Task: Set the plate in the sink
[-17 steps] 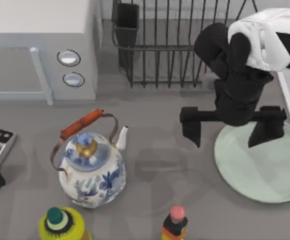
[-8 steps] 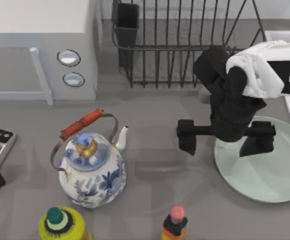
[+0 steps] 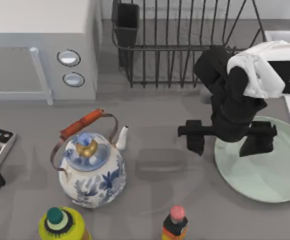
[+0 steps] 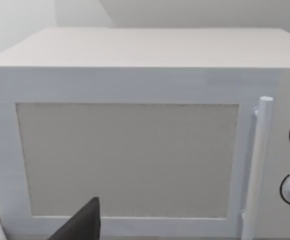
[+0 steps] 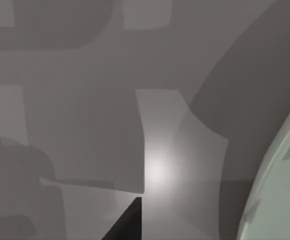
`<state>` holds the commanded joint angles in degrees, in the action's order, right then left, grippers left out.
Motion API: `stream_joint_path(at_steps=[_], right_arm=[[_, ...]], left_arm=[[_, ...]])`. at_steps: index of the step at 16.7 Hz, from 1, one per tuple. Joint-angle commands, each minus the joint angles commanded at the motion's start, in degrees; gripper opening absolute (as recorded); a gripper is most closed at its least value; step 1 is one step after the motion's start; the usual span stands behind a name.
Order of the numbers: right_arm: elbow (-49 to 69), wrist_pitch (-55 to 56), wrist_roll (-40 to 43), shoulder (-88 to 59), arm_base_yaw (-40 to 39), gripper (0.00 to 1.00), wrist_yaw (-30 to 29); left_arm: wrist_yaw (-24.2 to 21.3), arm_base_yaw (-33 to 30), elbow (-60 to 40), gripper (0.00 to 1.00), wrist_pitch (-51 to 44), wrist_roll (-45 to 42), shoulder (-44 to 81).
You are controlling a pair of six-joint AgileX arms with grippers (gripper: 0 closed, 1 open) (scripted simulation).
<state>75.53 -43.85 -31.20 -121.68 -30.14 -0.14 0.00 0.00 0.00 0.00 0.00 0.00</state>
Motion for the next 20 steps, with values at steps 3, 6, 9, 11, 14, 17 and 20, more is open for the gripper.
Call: stream_joint_path(at_steps=[3,6,9,11,14,17,20], right_arm=[[0.0,0.0,0.0,0.0,0.0,0.32,0.0],[0.0,0.0,0.0,0.0,0.0,0.10,0.0],[0.0,0.0,0.0,0.0,0.0,0.00,0.0],[0.0,0.0,0.0,0.0,0.0,0.00,0.0],[0.0,0.0,0.0,0.0,0.0,0.00,0.0],[0.5,-0.2,0.4,5.0,0.8,0.00,-0.9],[4.4,-3.9,0.3,4.2,0.7,0.00,-0.9]], left_arm=[[0.0,0.0,0.0,1.00,0.0,0.0,0.0],[0.0,0.0,0.0,1.00,0.0,0.0,0.0],[0.0,0.0,0.0,1.00,0.0,0.0,0.0],[0.0,0.0,0.0,1.00,0.0,0.0,0.0],[0.0,0.0,0.0,1.00,0.0,0.0,0.0],[0.0,0.0,0.0,1.00,0.0,0.0,0.0],[0.0,0.0,0.0,1.00,0.0,0.0,0.0]])
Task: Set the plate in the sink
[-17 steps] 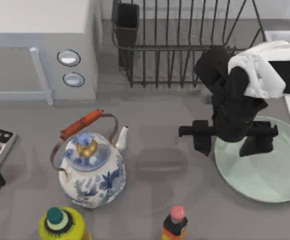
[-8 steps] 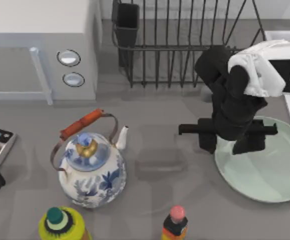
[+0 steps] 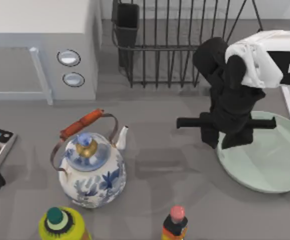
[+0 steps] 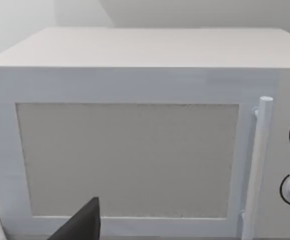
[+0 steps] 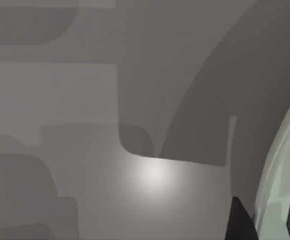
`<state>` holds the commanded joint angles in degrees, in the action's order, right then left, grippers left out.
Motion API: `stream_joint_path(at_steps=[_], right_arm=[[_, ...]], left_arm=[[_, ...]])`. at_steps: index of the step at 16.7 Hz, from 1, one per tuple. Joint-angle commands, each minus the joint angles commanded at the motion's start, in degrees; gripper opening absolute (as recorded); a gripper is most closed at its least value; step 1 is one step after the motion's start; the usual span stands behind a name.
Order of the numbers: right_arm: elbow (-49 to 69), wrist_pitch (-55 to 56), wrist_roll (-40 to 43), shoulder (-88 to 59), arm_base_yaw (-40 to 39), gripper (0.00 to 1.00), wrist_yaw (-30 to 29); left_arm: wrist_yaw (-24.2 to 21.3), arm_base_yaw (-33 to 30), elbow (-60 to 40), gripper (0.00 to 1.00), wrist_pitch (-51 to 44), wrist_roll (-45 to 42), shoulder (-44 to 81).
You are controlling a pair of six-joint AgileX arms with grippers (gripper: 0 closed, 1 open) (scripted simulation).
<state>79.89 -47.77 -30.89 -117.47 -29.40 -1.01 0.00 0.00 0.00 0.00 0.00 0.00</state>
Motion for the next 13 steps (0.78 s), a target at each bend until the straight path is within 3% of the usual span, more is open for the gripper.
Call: stream_joint_path(at_steps=[4,13], right_arm=[[13.5,-13.0,-0.2,-1.9,-0.1,0.00,0.0],[55.9,-51.6,0.3,-3.9,0.4,0.00,0.0]], left_arm=[[0.0,0.0,0.0,1.00,0.0,0.0,0.0],[0.0,0.0,0.0,1.00,0.0,0.0,0.0]])
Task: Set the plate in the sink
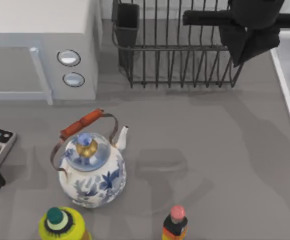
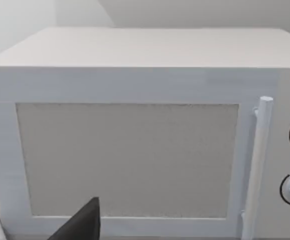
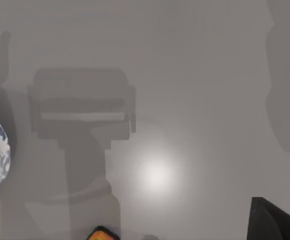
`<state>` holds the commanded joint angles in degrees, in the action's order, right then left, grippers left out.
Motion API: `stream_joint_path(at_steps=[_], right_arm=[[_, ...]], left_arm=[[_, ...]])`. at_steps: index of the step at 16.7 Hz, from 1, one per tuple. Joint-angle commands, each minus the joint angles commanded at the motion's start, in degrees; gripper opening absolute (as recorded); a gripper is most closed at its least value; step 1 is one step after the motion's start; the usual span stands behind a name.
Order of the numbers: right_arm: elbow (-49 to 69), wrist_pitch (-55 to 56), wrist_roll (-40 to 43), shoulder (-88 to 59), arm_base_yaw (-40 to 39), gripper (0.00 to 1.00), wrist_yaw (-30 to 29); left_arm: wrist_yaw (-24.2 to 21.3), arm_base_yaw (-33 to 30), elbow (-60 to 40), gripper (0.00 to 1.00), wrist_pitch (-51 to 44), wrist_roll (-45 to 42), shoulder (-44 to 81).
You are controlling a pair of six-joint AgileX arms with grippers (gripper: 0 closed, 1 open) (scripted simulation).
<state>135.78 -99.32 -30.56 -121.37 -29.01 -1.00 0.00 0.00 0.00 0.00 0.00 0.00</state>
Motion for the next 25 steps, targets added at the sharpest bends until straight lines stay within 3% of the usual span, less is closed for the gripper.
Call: stream_joint_path(at_steps=[7,8,11,20,25], right_arm=[[6.6,-6.6,0.3,0.2,0.3,0.00,0.0],[17.9,-5.4,0.3,-5.4,-0.4,0.00,0.3],[19.1,-5.2,2.4,-7.5,1.7,0.00,0.3],[29.1,-2.3,29.8,-30.2,29.7,0.00,0.4],[30.6,-1.5,33.8,-34.0,33.7,0.00,0.4]], left_arm=[[0.0,0.0,0.0,1.00,0.0,0.0,0.0],[0.0,0.0,0.0,1.00,0.0,0.0,0.0],[0.0,0.0,0.0,1.00,0.0,0.0,0.0],[0.0,0.0,0.0,1.00,0.0,0.0,0.0],[0.0,0.0,0.0,1.00,0.0,0.0,0.0]])
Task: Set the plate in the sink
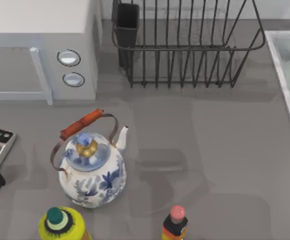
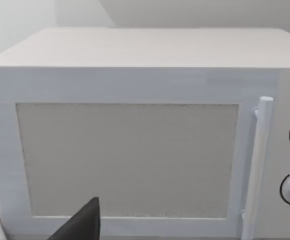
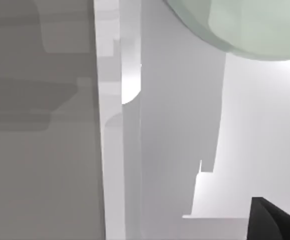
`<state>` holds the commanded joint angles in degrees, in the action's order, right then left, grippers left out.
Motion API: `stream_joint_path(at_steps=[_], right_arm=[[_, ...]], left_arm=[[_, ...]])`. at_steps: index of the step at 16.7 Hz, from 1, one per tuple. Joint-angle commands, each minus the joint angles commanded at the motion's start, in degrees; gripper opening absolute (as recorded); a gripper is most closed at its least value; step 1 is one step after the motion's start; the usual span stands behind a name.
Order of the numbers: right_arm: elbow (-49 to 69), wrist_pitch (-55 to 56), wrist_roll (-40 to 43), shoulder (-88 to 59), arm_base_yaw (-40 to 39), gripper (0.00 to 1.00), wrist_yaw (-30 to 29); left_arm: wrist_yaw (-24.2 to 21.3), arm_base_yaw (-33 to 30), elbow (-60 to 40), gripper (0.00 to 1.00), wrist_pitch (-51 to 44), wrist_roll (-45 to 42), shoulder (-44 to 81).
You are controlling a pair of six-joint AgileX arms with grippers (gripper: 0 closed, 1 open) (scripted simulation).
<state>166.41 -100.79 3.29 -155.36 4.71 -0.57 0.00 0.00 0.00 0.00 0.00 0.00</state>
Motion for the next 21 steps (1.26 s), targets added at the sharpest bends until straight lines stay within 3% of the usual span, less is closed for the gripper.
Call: stream_joint_path(at_steps=[2,15,21], right_arm=[[0.0,0.0,0.0,0.0,0.0,0.00,0.0],[0.0,0.0,0.0,0.0,0.0,0.98,0.0],[0.0,0.0,0.0,0.0,0.0,1.00,0.0]], left_arm=[[0.0,0.0,0.0,1.00,0.0,0.0,0.0],[0.0,0.0,0.0,1.00,0.0,0.0,0.0],[0.0,0.0,0.0,1.00,0.0,0.0,0.0]])
